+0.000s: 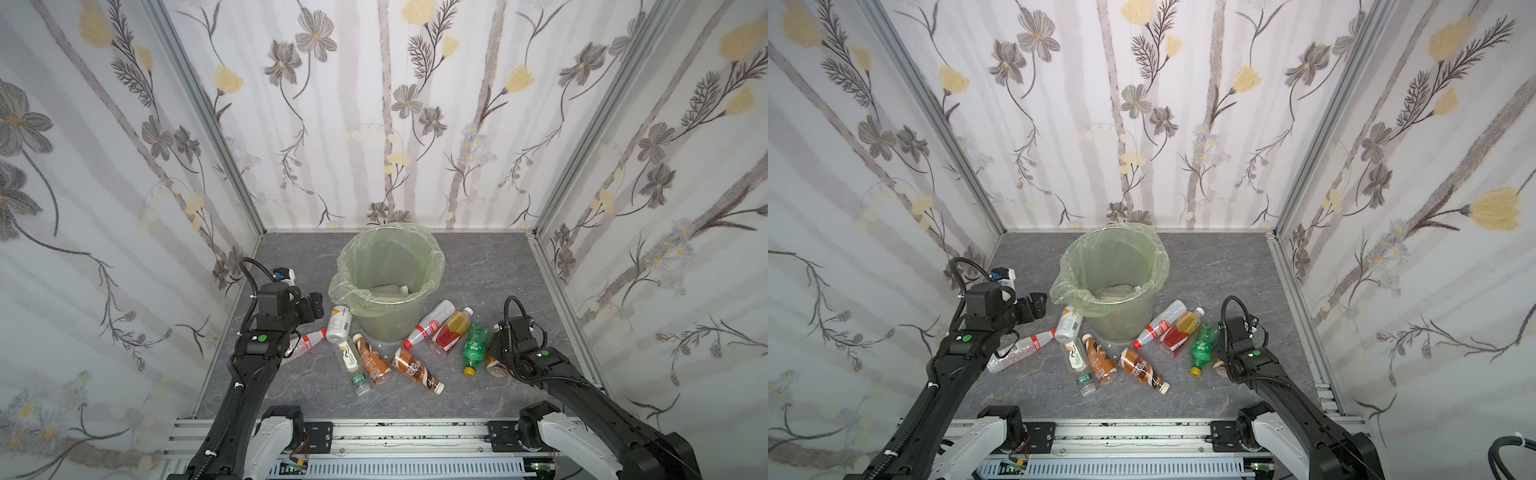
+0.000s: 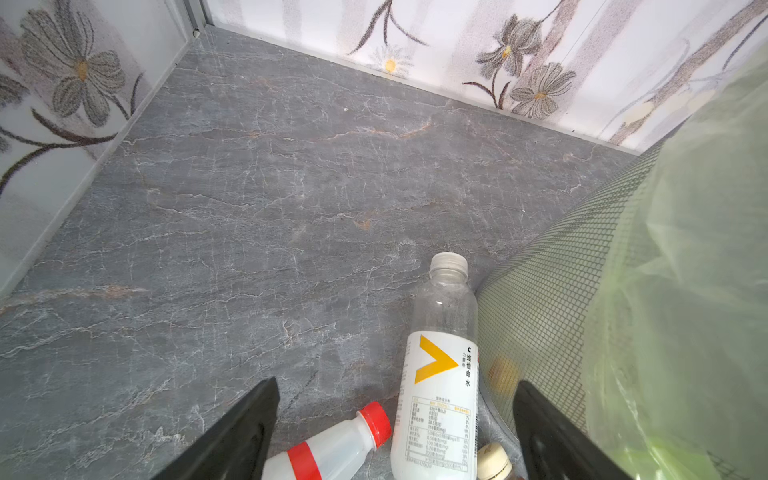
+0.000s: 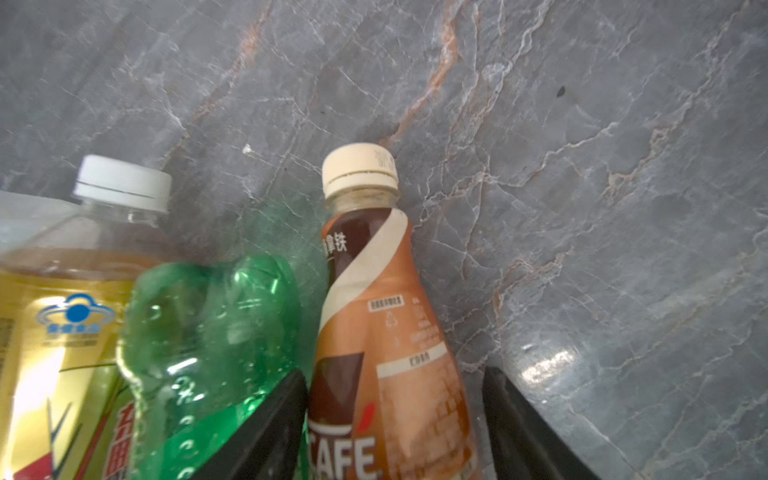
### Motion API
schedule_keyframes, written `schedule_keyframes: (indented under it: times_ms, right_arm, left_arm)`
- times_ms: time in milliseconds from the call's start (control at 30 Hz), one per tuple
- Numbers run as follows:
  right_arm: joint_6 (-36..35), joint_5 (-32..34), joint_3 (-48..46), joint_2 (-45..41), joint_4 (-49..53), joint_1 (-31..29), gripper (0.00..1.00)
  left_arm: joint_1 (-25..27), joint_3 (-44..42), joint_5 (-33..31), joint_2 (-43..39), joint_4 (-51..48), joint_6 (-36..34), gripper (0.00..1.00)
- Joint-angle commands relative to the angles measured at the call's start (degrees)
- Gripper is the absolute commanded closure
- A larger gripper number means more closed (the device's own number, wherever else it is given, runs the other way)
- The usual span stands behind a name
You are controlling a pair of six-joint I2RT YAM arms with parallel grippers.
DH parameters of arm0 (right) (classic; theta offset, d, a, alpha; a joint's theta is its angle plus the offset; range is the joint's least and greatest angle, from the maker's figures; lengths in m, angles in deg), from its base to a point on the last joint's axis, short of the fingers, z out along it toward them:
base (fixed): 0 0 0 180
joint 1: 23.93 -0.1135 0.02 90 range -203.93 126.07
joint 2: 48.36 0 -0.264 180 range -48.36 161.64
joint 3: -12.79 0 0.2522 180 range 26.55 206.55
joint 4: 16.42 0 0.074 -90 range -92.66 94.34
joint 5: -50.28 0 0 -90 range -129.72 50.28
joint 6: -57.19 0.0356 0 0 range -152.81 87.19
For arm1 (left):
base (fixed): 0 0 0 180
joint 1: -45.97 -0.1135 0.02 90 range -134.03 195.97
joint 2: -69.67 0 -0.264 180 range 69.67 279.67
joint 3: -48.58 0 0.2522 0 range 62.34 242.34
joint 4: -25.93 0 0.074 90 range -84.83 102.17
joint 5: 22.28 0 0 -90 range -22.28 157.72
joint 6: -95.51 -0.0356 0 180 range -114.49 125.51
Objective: Put the plastic bottles in the bin
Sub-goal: 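Lower the right gripper onto the brown coffee bottle and grasp it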
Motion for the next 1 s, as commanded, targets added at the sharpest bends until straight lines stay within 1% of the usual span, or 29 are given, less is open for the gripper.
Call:
schedule_keyframes:
  times_ms: [0, 133, 300, 500, 633, 733, 867, 967]
  right_arm:
    - [0.5, -2.0, -1.1, 1.6, -3.7, 0.0, 0.33]
    - [0.1, -3.2, -1.8, 3.2, -4.9, 0.0, 0.34]
    - [-0.7, -2.7, -1.8, 3.8, -5.4, 0.0, 0.40]
    - [-0.9, -1.6, -1.7, 3.5, -5.4, 0.0, 0.44]
    - [-1.4, 0.1, -0.8, 0.8, -5.0, 0.0, 0.47]
    - [-2.7, 3.8, 1.5, -1.8, -2.7, 0.1, 0.48]
    - [-5.3, 7.3, 5.1, -4.9, -1.6, 0.2, 0.49]
    - [-9.1, 7.1, 7.6, -7.1, -3.7, 0.3, 0.51]
  left_arm:
    - [-0.2, -0.1, 0.7, 0.0, 1.4, 0.3, 0.10]
    - [-0.2, -0.2, 0.8, 0.0, 1.5, 0.3, 0.10]
    - [-0.2, -0.2, 0.7, 0.0, 1.6, 0.3, 0.10]
    - [-0.3, -0.3, 0.6, 0.0, 1.6, 0.2, 0.10]
    - [-0.4, -0.2, 0.6, 0.2, 1.6, 0.2, 0.10]
    - [-0.5, -0.2, 0.7, 0.5, 1.7, 0.1, 0.10]
    - [-0.6, -0.2, 0.7, 0.7, 1.7, 0.1, 0.11]
    - [-0.6, -0.3, 0.5, 0.8, 1.7, -0.1, 0.11]
